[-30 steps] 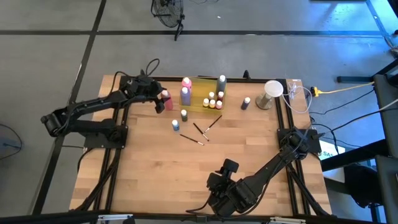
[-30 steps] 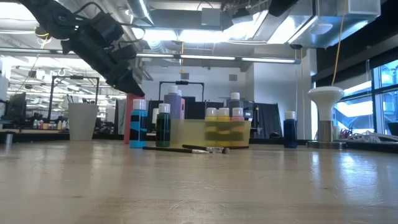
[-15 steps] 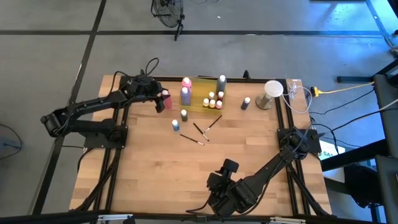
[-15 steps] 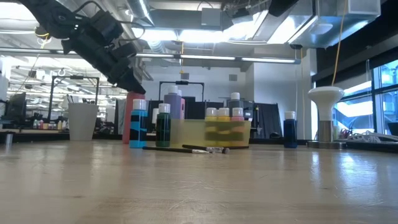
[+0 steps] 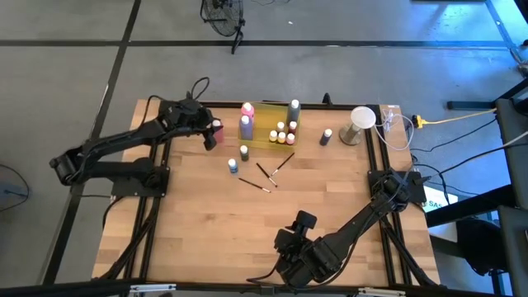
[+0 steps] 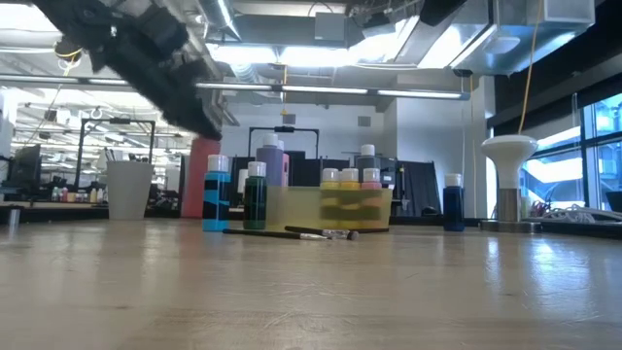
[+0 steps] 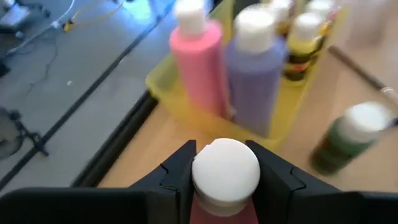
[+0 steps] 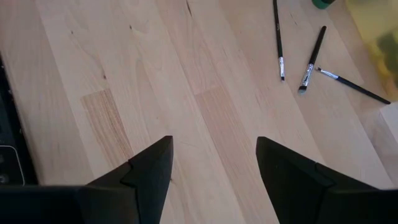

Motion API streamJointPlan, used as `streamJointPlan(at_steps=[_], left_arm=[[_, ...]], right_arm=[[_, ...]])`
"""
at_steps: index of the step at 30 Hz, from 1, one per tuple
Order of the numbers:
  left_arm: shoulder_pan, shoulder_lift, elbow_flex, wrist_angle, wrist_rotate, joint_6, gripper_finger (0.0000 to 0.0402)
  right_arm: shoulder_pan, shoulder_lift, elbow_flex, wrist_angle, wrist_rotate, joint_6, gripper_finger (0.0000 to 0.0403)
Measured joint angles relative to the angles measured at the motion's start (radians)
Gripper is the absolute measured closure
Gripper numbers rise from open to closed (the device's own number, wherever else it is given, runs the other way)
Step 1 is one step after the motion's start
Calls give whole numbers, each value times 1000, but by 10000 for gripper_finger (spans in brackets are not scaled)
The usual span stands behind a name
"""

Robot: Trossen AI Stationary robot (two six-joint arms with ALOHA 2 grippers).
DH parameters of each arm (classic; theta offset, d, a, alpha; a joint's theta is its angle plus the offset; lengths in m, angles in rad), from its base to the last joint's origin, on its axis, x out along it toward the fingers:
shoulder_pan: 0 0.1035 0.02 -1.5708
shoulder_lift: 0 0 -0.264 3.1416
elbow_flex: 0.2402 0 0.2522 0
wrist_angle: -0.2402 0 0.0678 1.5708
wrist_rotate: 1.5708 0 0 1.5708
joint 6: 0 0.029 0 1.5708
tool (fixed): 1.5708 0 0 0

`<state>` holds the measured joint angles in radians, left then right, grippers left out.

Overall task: Pick & Place Paint Supplies
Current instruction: Put the large dark pink paint bottle into the yellow bin

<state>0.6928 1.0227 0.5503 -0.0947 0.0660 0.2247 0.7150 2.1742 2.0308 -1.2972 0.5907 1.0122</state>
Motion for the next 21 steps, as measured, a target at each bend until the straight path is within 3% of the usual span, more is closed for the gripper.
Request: streamJointPlan(at_steps=[12, 21], left_arm=[[-138, -182, 205, -197, -31, -53, 288], [-265, -154, 269, -203, 68, -92, 288]], right_arm=[[0, 0, 0, 0, 0, 0, 169], [0, 0, 0, 0, 0, 0, 169]])
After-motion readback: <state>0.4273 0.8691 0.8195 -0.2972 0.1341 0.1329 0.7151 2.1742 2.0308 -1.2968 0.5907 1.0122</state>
